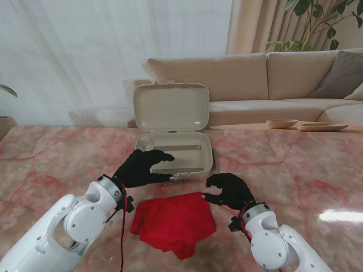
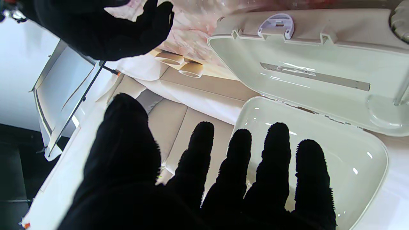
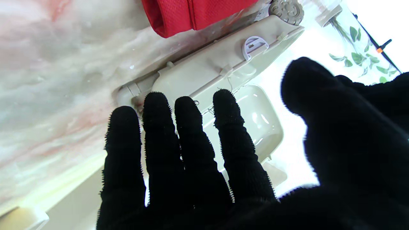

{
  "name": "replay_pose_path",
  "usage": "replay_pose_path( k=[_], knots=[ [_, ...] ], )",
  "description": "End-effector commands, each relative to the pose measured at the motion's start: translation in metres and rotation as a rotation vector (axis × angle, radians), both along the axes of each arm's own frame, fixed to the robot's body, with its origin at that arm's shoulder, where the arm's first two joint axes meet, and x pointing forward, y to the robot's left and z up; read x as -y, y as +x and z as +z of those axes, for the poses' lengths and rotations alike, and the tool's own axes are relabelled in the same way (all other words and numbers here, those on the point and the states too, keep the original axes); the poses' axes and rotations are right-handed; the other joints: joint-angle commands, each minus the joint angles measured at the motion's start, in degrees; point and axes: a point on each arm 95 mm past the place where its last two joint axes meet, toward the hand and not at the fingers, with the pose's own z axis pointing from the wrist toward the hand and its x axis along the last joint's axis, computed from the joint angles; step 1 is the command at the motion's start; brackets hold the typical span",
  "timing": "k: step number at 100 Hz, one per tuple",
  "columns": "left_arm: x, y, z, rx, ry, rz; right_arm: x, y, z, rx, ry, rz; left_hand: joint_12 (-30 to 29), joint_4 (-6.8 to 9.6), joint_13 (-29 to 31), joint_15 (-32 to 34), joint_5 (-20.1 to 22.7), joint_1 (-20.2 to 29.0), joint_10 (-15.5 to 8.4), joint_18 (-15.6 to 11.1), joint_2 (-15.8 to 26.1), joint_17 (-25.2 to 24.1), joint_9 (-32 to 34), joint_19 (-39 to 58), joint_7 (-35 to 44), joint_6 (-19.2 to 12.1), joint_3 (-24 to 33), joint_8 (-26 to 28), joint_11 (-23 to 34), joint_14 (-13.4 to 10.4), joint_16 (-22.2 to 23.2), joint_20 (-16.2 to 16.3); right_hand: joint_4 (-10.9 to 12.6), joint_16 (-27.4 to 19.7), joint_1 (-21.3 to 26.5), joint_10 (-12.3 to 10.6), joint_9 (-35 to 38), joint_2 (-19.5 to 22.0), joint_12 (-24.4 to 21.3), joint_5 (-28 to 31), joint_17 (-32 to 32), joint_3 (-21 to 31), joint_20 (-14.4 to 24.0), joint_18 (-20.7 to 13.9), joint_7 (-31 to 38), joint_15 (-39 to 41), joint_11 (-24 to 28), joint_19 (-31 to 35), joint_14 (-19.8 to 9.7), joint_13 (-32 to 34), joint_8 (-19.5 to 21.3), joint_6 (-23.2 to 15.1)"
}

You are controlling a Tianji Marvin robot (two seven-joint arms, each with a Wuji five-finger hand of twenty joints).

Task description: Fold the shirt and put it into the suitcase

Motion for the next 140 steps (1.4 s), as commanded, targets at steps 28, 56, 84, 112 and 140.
replay_pose_path(
  k=[28, 56, 84, 112, 140],
  knots=[
    [0.017, -0.036, -0.026, -0.019, -0.013, 0.06, -0.019, -0.036, 0.007, 0.071, -0.071, 0.053, 2.1, 0.86, 2.45, 3.32, 0.95, 1.22, -0.79, 0.95, -1.21, 1.38, 2.82, 2.66, -2.6, 4.8, -1.76, 0.44, 0.47, 0.73, 3.0, 2.94, -1.8, -3.61, -6.3, 1.08, -8.3, -0.41, -2.31, -6.41, -3.64, -1.31, -1.96, -2.51, -5.86, -3.37, -3.69, -5.07, -1.51, -7.71, -1.57, 3.14],
    [0.021, -0.043, -0.039, -0.028, 0.038, 0.045, -0.039, -0.049, -0.004, 0.061, -0.098, 0.086, 2.58, 0.86, 2.16, 2.87, 1.44, 0.9, -1.04, 0.96, -1.63, 1.13, 2.57, 2.4, -2.27, 5.58, -1.83, 1.09, 1.2, 0.63, 3.11, 3.14, -1.87, -4.58, -7.48, 2.25, -11.99, 0.24, -2.81, -8.79, -5.88, -3.18, -2.67, -3.03, -7.82, -4.6, -4.83, -7.3, -0.79, -11.48, -2.41, 5.19],
    [0.019, -0.042, -0.056, -0.063, 0.108, 0.036, -0.049, -0.046, -0.015, 0.038, -0.127, 0.117, 2.74, 0.95, 0.86, 1.6, -0.44, 1.37, 0.04, 0.81, -2.22, 0.54, 0.59, 1.03, -3.26, 7.78, -1.57, 1.26, 1.09, 0.76, 2.45, 2.44, -1.79, -5.87, -7.79, 2.92, -16.11, 0.18, -3.62, -12.2, -8.52, -3.47, -3.85, -3.71, -10.1, -6.24, -6.17, -9.73, -0.61, -16.09, -3.62, 6.66],
    [0.011, -0.045, -0.066, -0.152, 0.165, 0.003, -0.051, -0.04, -0.023, 0.006, -0.152, 0.123, 1.65, 2.04, -3.37, -1.34, -4.93, 9.7, 1.28, -1.21, -8.44, -0.25, -5.68, -1.67, -7.77, 10.37, 0.18, -0.23, -0.27, 0.46, -0.58, -0.31, -1.92, -6.98, -8.34, 2.69, -19.38, -0.32, -4.66, -14.11, -9.8, -2.99, -5.0, -4.21, -11.35, -7.07, -7.39, -11.44, -0.71, -18.9, -4.42, 7.18],
    [0.008, -0.043, -0.072, -0.218, 0.207, 0.006, -0.056, -0.035, -0.03, -0.005, -0.16, 0.123, 0.3, 2.27, -5.54, -2.94, -5.87, 8.79, 2.24, -1.6, -9.53, -1.27, -7.96, -2.83, -9.97, 11.07, 0.14, -1.27, -1.25, 0.85, -3.2, -3.1, -2.56, -7.46, -9.8, 2.55, -21.12, 1.22, -5.0, -15.83, -11.68, -4.36, -5.41, -3.33, -12.15, -7.63, -7.86, -12.64, 0.56, -21.27, -4.86, 7.77]
  ],
)
